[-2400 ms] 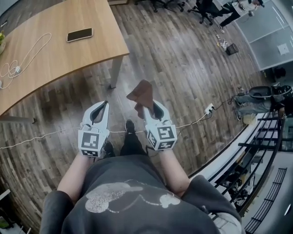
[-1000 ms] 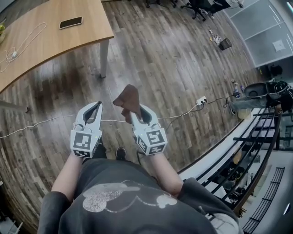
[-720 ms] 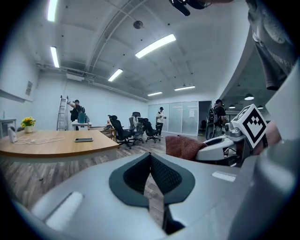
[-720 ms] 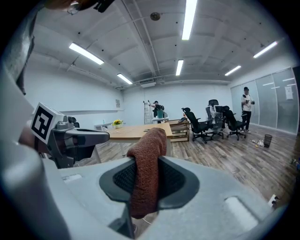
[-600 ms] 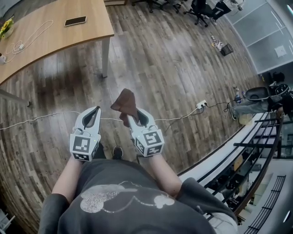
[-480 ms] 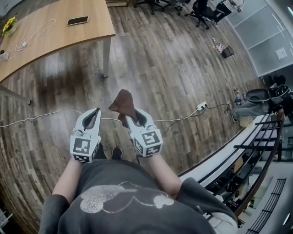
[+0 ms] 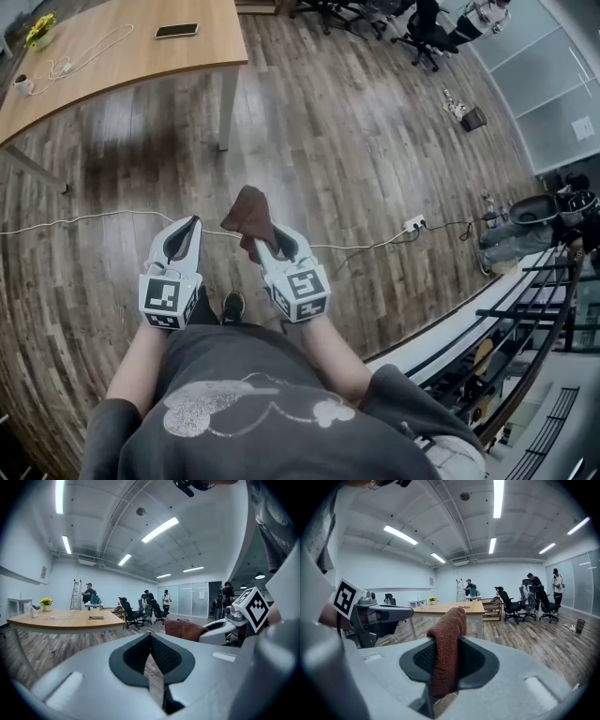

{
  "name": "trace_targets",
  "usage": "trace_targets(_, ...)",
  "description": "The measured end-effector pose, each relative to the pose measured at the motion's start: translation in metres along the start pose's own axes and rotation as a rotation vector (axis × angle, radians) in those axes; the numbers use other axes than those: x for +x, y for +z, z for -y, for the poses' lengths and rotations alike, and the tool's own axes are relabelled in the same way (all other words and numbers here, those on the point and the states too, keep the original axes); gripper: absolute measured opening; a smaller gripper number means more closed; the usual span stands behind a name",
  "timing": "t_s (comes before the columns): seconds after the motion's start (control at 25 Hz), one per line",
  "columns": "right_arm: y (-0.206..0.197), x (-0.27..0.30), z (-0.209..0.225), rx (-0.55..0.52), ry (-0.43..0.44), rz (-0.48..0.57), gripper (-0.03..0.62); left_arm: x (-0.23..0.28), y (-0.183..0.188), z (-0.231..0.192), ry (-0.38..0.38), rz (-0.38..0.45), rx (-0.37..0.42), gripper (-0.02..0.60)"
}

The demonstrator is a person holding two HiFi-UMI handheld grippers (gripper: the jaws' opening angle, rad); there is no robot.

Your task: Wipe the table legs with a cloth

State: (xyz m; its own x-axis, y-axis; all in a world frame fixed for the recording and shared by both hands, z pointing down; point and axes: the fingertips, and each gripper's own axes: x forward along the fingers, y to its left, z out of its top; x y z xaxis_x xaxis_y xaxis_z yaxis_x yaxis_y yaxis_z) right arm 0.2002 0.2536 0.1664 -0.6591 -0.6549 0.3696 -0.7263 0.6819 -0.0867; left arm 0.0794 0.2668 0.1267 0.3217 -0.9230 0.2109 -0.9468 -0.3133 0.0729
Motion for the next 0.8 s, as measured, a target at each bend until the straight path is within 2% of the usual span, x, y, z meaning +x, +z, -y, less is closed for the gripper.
trace_targets(0.32,-0.01,-0.013,-0.019,-0.028,0.02,-0.001,0.087,-0.029,-0.006,0.002,0.039,0.02,-0.016,0.02)
trace_targets(0.6,-0.009,-0.011,-0.025,-0.028,0.006,-0.023,0.087,-0.035,-0.01,0.0,-0.004,-0.003,-0.027,0.02)
trace_targets(0.8,-0.002,-0.003,-0.042,-0.034,0.01,-0.024,0.087,-0.045,-0.01,-0.016,-0.002,-0.012,-0.038,0.02)
